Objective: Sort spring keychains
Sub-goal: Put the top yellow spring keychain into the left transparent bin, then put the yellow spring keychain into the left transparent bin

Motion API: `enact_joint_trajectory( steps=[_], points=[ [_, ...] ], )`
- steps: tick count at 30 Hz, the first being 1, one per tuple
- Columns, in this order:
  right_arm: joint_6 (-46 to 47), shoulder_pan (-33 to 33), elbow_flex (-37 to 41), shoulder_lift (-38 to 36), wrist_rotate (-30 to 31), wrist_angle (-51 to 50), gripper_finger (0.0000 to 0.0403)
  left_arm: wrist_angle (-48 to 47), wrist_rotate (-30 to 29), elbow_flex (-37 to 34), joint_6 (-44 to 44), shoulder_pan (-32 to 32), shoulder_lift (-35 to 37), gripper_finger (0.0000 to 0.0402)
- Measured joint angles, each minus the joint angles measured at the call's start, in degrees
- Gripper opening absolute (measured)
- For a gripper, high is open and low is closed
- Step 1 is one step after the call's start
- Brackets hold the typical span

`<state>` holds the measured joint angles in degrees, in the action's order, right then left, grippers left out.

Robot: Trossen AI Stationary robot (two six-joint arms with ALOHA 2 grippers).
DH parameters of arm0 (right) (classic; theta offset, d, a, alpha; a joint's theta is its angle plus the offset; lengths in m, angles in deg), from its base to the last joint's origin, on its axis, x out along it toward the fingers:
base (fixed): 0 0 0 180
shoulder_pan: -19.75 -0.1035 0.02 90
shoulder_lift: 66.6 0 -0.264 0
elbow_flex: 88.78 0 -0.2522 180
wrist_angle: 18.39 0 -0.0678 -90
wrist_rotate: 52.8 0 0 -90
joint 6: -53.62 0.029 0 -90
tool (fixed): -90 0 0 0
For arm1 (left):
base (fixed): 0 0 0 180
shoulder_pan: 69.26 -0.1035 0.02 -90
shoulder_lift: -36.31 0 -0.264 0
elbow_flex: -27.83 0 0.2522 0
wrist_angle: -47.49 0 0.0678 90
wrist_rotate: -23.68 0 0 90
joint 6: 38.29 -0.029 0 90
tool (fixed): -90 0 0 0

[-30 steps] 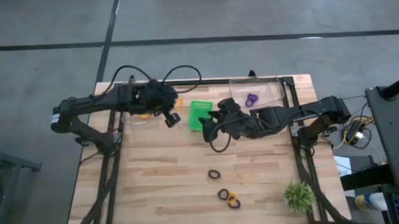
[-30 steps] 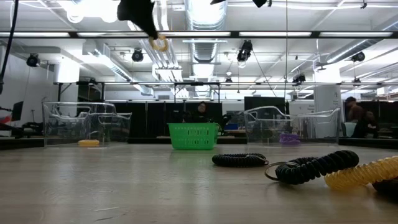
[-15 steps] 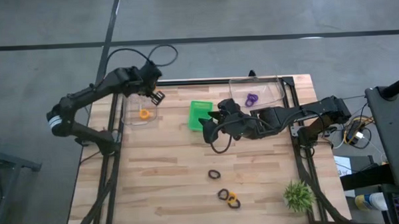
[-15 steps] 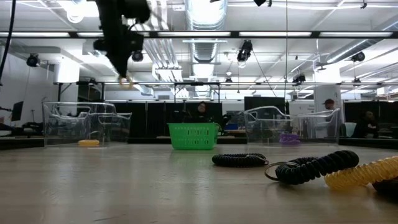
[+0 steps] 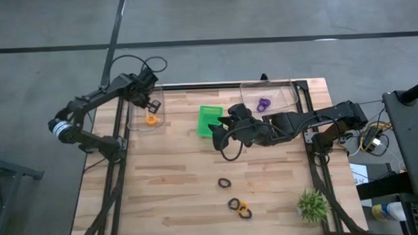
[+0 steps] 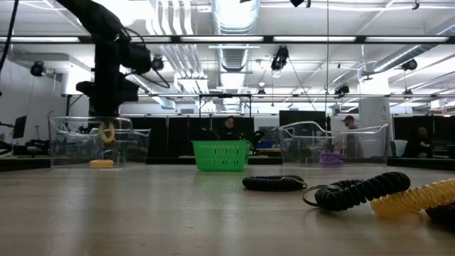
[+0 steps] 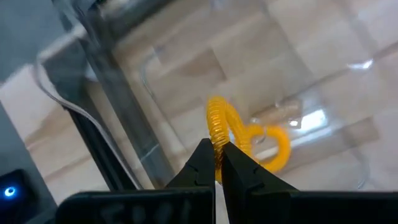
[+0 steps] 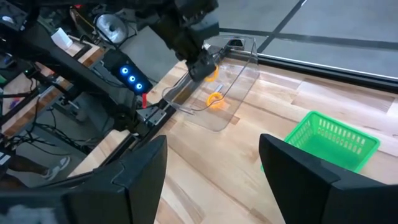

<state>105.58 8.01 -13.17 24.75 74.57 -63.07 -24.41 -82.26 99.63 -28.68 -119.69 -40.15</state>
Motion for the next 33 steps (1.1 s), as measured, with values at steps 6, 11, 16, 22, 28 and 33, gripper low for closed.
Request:
enact_joint_trajectory(
  steps=[6,11,16,22,28,33],
  points=[
    [-0.14,0.00,0.00,0.00,0.00,-0.02,0.0247,2.23,1.43,-4.24,1.04,-0.11,-0.01,0.0008],
    [-0.14,0.00,0.00,0.00,0.00,-0.09,0.0249,3.63,1.46,-4.49,3.55,-0.11,-0.01,0.0057],
    [-0.14,0.00,0.00,0.00,0.00,-0.16,0.0251,3.37,1.42,-2.48,3.51,-0.12,-0.01,0.0113],
    [-0.75,0.00,0.47,0.00,-2.49,-0.52,0.0247,0.78,4.11,2.39,4.02,-0.07,-0.01,0.0151],
    [-2.48,0.00,1.66,0.00,-11.63,-0.52,0.0245,0.75,16.25,7.20,5.96,0.66,1.14,0.0152],
    [-2.58,0.00,2.92,0.00,-23.01,-0.55,0.0238,1.04,26.00,10.75,8.05,2.13,2.85,0.0153]
  ],
)
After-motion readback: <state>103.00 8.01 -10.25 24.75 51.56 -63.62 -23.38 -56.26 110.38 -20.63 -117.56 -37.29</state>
